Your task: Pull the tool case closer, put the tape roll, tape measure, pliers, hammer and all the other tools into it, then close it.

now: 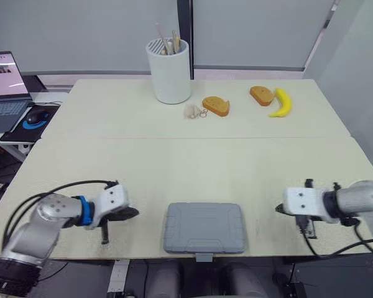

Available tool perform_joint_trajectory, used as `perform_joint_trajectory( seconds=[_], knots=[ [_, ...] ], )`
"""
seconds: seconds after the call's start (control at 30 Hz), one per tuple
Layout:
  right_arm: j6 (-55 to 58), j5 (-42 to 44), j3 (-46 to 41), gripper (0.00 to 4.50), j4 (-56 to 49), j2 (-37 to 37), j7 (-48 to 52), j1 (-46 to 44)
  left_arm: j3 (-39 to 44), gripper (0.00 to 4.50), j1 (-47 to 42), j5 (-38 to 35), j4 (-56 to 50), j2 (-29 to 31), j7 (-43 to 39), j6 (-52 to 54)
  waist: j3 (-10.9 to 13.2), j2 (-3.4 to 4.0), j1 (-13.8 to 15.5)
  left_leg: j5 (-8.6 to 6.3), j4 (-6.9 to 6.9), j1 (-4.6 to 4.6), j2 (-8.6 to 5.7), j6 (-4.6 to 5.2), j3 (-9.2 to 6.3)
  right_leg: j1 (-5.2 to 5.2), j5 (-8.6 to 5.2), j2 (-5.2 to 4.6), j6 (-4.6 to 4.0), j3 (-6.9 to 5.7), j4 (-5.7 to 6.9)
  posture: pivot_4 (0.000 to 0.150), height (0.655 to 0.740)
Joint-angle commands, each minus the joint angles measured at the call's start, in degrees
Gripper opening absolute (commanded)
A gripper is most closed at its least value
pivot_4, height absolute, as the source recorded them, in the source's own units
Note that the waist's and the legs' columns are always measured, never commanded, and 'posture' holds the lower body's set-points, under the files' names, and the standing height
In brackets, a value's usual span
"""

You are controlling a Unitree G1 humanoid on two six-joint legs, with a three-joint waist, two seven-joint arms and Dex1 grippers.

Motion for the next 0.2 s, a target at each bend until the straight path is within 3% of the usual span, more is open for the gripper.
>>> perform_joint_trajectory(
  seconds=[0.03,0.2],
  knots=[
    [-1.51,6.34,-11.62,0.02,0.77,-3.36,6.56,1.38,6.15,0.00,-0.95,-4.67,-2.55,3.09,-2.19,1.76,0.01,-0.01,-0.01,-0.01,0.01,0.03,0.00,-0.01,0.00,0.05,0.00,0.00,0.00,0.00,-0.02,0.150,0.7400],
    [-2.64,7.37,-13.07,0.02,3.13,-4.17,6.35,1.58,7.11,0.00,-2.79,-7.79,-2.70,2.62,-1.59,6.59,0.01,-0.01,-0.05,-0.01,0.00,0.19,0.02,-0.01,0.01,0.21,-0.01,0.00,0.00,0.00,-0.03,0.150,0.7400]
  ],
)
